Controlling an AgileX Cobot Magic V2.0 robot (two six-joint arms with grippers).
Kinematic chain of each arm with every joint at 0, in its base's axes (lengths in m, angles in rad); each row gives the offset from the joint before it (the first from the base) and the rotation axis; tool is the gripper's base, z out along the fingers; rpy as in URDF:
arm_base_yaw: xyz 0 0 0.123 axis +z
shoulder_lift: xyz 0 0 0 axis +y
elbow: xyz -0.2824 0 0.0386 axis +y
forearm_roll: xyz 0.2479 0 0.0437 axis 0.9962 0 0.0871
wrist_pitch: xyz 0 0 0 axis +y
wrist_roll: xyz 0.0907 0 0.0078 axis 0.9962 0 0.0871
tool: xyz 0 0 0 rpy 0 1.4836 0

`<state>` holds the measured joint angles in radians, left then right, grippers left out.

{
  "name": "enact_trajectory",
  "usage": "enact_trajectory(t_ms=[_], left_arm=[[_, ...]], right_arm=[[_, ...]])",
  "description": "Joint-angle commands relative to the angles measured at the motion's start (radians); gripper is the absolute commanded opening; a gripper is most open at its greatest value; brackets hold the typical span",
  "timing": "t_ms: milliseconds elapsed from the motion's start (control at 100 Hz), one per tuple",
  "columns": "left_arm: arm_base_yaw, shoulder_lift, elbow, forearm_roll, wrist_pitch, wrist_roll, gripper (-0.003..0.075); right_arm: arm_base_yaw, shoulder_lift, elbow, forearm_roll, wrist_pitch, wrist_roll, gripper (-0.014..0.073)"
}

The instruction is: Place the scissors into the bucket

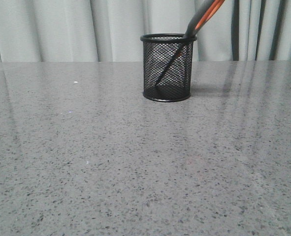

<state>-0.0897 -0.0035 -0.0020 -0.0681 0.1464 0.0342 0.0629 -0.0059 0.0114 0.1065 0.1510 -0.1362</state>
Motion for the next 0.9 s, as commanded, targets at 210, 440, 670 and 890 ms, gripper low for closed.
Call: enact_trajectory(t_ms=[210,440,670,890], left_arm=[[0.004,-0.024,0.027,-0.009,-0.077,-0.011,-0.0021],[0.004,-0.024,0.027,-0.009,-0.077,-0.011,-0.0021],[0.004,-0.024,0.027,-0.009,-0.077,-0.011,-0.0021],[0.004,-0.024,0.027,-0.009,-0.077,-0.011,-0.0021]], right_arm=[[-0.06,-0.026,0.017,-0.054,-0.025,0.006,-0.0064],[-0.06,-0.026,0.016,-0.057,-0.034,0.006,-0.0064],[-0.06,-0.026,0.016,-0.057,-0.034,0.006,-0.0064],[-0.06,-0.026,0.016,-0.057,-0.034,0.006,-0.0064]])
